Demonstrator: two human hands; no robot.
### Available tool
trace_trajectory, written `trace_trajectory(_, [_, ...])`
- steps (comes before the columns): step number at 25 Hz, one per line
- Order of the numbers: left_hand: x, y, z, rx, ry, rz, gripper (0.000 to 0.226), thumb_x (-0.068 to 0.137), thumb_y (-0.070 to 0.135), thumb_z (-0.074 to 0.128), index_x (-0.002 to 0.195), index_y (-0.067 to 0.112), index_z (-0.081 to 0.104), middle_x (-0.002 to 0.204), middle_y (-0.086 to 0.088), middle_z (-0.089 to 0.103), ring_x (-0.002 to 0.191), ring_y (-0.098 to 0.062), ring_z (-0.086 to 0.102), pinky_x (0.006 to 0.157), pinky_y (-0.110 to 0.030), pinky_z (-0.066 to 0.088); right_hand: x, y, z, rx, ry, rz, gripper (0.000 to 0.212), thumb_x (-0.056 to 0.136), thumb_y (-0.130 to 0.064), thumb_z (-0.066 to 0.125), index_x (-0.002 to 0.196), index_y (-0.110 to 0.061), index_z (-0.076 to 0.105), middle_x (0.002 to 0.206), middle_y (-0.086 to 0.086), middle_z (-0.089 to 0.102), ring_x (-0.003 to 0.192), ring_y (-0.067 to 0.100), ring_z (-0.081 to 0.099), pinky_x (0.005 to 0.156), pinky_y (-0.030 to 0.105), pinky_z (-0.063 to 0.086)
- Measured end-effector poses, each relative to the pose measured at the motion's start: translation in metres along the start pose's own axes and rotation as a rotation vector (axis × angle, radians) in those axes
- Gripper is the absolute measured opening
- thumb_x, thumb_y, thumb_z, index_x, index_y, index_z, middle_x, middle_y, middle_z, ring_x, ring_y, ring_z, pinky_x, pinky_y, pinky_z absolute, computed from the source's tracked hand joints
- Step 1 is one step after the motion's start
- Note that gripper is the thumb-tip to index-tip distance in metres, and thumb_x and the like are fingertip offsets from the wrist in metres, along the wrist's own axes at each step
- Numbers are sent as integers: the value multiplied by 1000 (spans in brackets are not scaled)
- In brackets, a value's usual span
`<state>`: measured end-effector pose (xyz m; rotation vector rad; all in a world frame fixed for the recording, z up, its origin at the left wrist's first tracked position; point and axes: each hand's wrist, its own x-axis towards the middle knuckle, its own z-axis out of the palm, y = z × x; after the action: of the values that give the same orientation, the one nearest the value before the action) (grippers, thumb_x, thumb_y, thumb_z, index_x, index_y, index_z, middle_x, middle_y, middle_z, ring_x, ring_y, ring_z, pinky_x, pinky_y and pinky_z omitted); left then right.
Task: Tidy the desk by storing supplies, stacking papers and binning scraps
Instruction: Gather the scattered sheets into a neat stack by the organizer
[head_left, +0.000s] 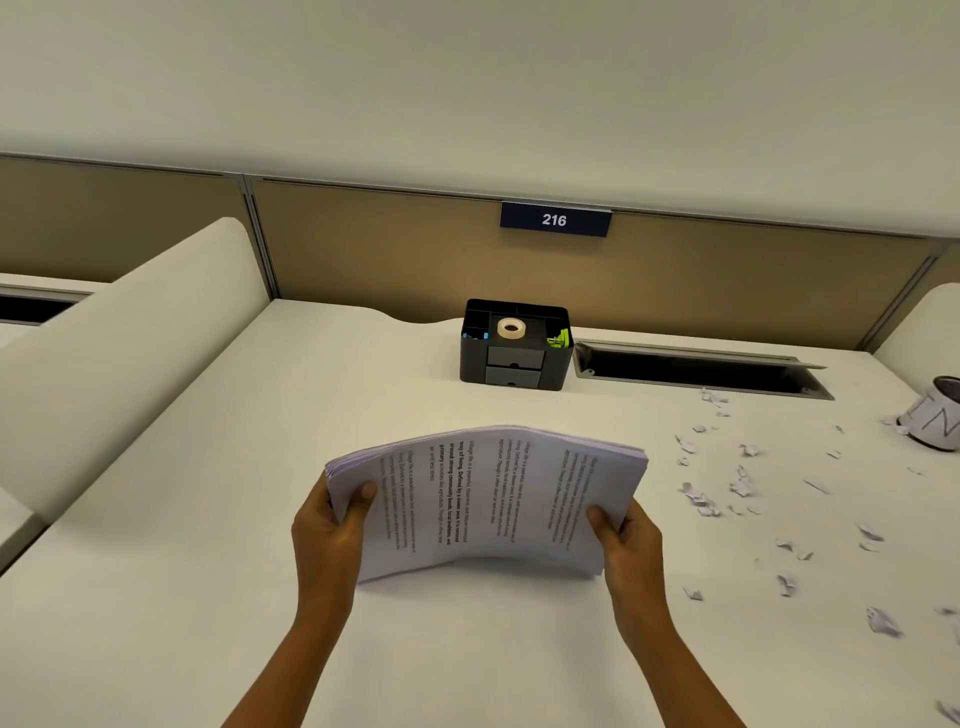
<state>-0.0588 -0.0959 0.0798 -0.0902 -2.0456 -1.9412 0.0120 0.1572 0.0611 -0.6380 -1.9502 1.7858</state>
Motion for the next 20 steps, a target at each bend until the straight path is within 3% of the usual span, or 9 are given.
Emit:
trace_trajectory(4, [-1,-1,0,-15,10,18,11,88,20,57,96,27,60,87,9,65,76,-3,62,59,-12,51,2,1,-1,-11,11,-13,31,91,-11,53,123,-11,53,108,5,65,97,24,62,86,40,52])
trace_trajectory(8, [-15,-24,5,64,12,-50,26,90,10,55,116,10,55,98,-4,63,89,-21,60,66,-16,54,-1,11,1,-45,-14,35,34,92,-8,52,126,-12,49,111,4,61,102,27,59,91,43,50])
trace_trajectory(13, [-14,-23,5,49,17,-23,29,90,15,53,118,6,55,98,-6,63,87,-18,61,65,-17,57,0,10,2,-18,12,-5,33,93,-9,50,125,-17,48,106,-2,61,96,20,60,79,28,52])
trace_trajectory(17, [-19,-33,4,72,13,-72,29,91,11,53,119,5,54,101,-10,63,88,-25,59,77,-36,55,-7,17,4,-37,26,42,35,93,-9,50,129,-12,46,109,2,59,100,22,56,93,43,48])
trace_trajectory(20, [-19,-37,4,71,3,-68,30,90,13,54,119,4,55,102,-11,65,88,-28,61,75,-35,55,-6,18,2,-43,58,21,32,94,-7,49,125,-12,48,108,3,59,99,24,57,92,44,49])
